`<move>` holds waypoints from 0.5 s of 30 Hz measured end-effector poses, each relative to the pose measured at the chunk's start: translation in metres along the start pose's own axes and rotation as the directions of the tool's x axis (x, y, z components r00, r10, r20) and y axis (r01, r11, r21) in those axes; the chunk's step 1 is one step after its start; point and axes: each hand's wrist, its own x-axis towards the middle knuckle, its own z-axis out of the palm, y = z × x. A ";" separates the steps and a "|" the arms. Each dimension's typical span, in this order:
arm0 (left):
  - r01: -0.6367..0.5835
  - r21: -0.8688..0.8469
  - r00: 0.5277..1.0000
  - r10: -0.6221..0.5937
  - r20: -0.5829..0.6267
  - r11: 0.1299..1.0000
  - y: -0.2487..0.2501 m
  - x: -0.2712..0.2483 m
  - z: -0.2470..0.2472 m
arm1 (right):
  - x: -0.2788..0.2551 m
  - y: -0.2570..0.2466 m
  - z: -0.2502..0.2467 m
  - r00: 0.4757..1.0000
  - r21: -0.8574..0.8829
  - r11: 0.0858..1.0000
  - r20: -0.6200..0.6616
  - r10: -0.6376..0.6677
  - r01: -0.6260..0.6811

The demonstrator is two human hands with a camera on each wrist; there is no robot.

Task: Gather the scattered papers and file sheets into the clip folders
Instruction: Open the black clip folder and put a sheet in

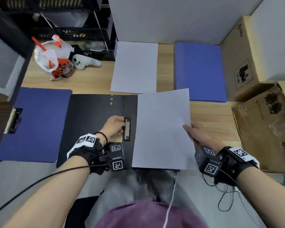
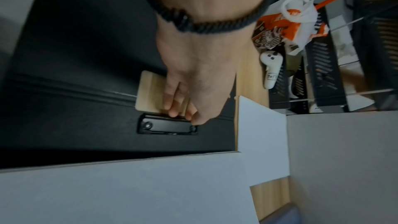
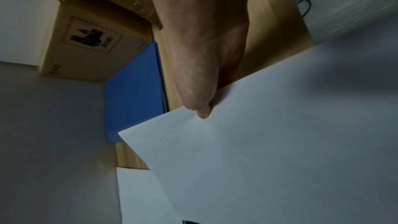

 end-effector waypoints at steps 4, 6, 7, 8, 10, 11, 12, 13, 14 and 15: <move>0.037 0.179 0.987 -0.008 -0.160 0.983 -0.014 0.005 0.022 | 0.010 0.020 -0.007 0.997 0.005 0.999 0.057 0.044 -0.045; 0.030 0.292 0.969 0.044 -0.245 0.956 -0.014 0.003 0.030 | 0.016 0.027 -0.006 0.993 0.011 0.997 0.097 0.074 -0.075; 0.017 0.324 0.961 0.074 -0.266 0.946 -0.012 0.002 0.033 | 0.019 0.029 -0.005 0.992 0.024 0.997 0.104 0.073 -0.076; 0.009 0.355 0.956 0.096 -0.276 0.935 -0.010 0.001 0.036 | 0.021 0.032 -0.004 0.991 0.041 0.997 0.116 0.063 -0.068; 0.005 0.434 0.952 0.129 -0.278 0.901 -0.007 0.002 0.040 | 0.024 0.034 -0.002 0.990 0.060 0.997 0.139 0.039 -0.048; 0.005 0.469 0.953 0.139 -0.271 0.883 -0.006 0.002 0.041 | 0.026 0.035 0.001 0.988 0.068 0.997 0.151 0.025 -0.036; 0.004 0.502 0.954 0.147 -0.262 0.865 -0.005 0.003 0.041 | 0.027 0.035 0.003 0.986 0.082 0.996 0.164 0.012 -0.026; 0.005 0.531 0.956 0.152 -0.252 0.848 -0.004 0.003 0.041 | 0.028 0.034 0.007 0.986 0.101 0.995 0.170 0.002 -0.020; 0.004 0.547 0.958 0.153 -0.241 0.837 -0.001 0.000 0.041 | 0.029 0.032 0.010 0.985 0.106 0.994 0.171 -0.012 -0.007; 0.003 0.548 0.963 0.146 -0.228 0.836 0.001 -0.002 0.040 | 0.031 0.031 0.013 0.986 0.101 0.995 0.166 -0.028 0.011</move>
